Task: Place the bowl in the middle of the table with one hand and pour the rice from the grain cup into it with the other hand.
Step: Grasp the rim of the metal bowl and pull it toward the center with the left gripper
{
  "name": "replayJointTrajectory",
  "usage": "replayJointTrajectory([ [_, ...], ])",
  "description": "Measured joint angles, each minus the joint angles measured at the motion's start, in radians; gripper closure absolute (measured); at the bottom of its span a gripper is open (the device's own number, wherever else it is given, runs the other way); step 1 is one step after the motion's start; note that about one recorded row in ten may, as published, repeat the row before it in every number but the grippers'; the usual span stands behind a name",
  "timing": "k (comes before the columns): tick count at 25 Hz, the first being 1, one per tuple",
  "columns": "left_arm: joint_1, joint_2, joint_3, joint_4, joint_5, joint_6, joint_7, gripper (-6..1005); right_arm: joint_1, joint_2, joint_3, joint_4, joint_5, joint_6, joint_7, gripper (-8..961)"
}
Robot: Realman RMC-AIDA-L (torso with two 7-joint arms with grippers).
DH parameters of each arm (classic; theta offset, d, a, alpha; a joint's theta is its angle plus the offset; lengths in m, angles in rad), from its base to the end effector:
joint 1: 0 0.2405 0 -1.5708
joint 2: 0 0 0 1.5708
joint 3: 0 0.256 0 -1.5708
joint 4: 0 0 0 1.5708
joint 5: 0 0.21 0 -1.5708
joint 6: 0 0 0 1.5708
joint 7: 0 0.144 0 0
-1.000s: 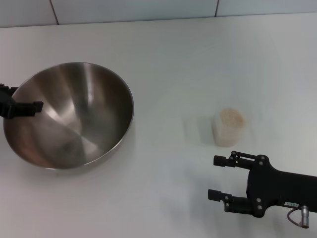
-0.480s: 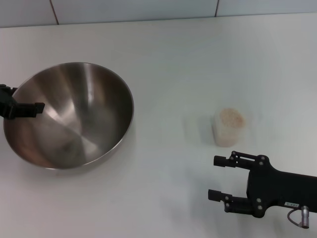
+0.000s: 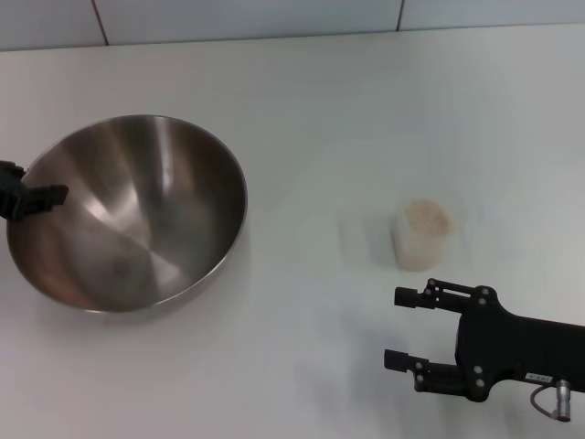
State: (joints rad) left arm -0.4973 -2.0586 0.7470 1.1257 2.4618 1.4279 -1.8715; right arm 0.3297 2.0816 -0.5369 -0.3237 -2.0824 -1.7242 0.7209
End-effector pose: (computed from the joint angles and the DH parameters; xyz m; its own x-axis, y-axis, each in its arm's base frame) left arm -0.2935 0.3581 0.0772 0.8087 0.5744 0.1270 0.5534 -0.6696 -0.4954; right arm 0.3114 0.2159 -0.0427 0.7775 -0.1327 -0.6148 -0.2981 -0.9385 -0.1745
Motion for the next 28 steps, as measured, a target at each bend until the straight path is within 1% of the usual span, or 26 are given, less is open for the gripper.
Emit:
replayJointTrajectory([
  [1,-0.009,-0.002,0.001,-0.001,0.022,0.0,-0.001,634,0.0,0.0,0.0,0.0,0.001,0.0,0.0,232],
  [12,-0.02,-0.003,0.011,0.008,0.026,0.01,-0.024,861,0.002,0.0,0.0,0.0,0.002,0.0,0.0,233],
  [17,-0.026,-0.003,0.011,0.008,0.025,0.013,-0.025,929,0.002,0.0,0.0,0.0,0.002,0.001,0.0,233],
  [25,-0.044,-0.002,0.002,0.008,0.024,0.036,-0.04,939,0.002,0.0,0.0,0.0,0.002,0.001,0.0,234],
  [28,-0.067,0.002,-0.001,0.009,0.023,0.047,-0.076,941,0.003,0.0,0.0,0.0,0.002,0.0,0.0,233],
])
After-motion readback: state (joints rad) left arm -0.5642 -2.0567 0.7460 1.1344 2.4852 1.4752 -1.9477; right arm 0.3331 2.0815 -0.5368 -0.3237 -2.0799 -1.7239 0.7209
